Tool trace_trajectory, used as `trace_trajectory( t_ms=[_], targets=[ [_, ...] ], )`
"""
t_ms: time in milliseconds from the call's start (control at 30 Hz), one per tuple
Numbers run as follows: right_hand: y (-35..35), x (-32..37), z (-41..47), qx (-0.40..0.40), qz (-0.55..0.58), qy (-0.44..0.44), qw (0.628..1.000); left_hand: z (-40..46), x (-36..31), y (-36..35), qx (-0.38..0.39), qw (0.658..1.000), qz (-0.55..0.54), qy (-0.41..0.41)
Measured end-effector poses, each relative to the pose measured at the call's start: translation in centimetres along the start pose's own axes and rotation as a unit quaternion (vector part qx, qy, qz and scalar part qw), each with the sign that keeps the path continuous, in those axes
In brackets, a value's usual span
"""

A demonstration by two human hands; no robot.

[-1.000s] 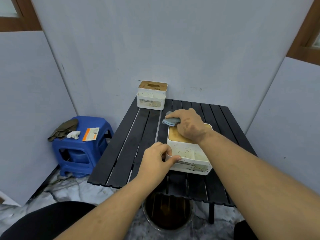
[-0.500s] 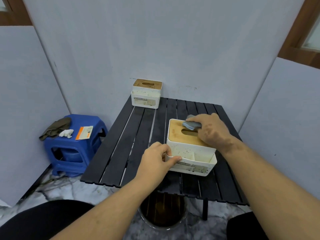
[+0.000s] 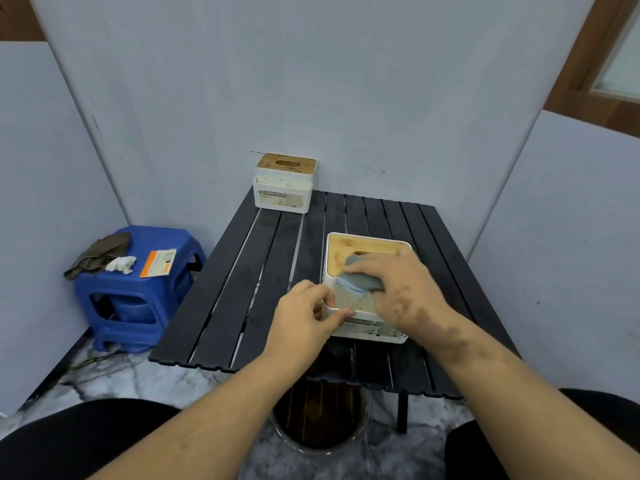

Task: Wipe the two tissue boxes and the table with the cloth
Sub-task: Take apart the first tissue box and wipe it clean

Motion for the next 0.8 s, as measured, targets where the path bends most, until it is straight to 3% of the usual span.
trace_trajectory(
  t_ms=[133,367,633,800],
  targets=[
    [-0.4,3.1,2.4,0.051,-0.039,0.037,0.997,0.0,-0.1,0.0,0.005,1.0,-0.006,0.002],
    [0.5,2.8,6.4,0.07,-0.081,-0.01,0.994,0.4,0.0,0.0,0.011,1.0,0.008,0.003],
    [0.3,-1.0,7.0,0.08,-0.091,-0.075,0.99,0.5,0.0,-0.1,0.018,0.999,0.046,0.018],
    [1.0,-6.9,3.9,0.08,-0.091,-0.134,0.984,0.4,0.0,0.0,0.02,0.998,0.057,0.028]
  ],
)
Point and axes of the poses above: each hand's wrist, its own z-axis towards the middle knuckle, its own y-axis out of the back of the hand, x = y × z, the point moved 10 cm from there along z, towards the middle knuckle, and after that the axes turned 13 degrees about -z, right-handed, at the moved point
